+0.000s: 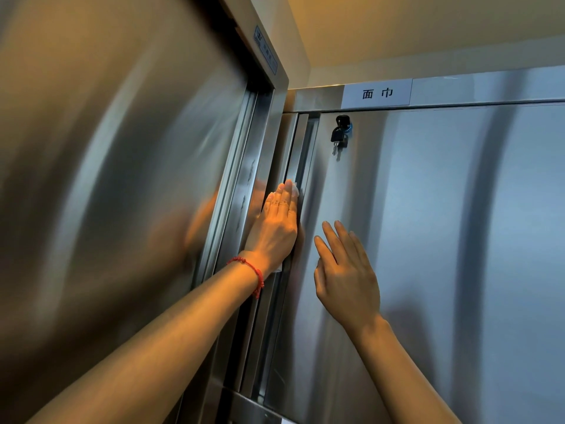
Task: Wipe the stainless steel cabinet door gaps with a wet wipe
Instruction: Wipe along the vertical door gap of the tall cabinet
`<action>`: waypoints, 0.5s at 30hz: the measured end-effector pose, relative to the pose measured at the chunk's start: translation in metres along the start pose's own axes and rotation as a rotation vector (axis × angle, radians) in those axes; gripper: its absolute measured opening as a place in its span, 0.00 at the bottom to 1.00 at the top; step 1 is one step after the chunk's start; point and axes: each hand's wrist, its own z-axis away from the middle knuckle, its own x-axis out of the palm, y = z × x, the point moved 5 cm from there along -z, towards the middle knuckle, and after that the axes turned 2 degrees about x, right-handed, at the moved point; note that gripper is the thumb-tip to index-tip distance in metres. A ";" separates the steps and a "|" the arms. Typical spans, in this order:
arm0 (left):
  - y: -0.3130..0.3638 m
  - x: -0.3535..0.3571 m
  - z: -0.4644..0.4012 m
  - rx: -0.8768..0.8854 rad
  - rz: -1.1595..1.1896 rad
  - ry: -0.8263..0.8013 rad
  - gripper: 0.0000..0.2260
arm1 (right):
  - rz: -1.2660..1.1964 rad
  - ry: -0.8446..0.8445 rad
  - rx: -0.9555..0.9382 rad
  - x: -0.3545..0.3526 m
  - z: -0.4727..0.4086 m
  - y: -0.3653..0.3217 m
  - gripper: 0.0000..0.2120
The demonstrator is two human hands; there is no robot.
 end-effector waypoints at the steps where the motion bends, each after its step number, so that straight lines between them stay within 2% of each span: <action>1: 0.002 -0.003 0.003 0.009 0.002 0.083 0.22 | 0.000 -0.002 -0.001 0.000 0.000 0.000 0.22; 3: 0.006 -0.009 0.009 0.037 0.025 0.218 0.22 | -0.002 -0.004 -0.004 -0.001 0.000 0.000 0.22; 10: 0.010 -0.002 0.034 0.021 0.018 0.123 0.27 | -0.008 -0.024 -0.006 -0.003 -0.001 -0.001 0.21; 15: 0.017 -0.010 0.043 0.036 0.020 0.179 0.21 | 0.006 -0.033 -0.001 -0.003 -0.001 -0.002 0.21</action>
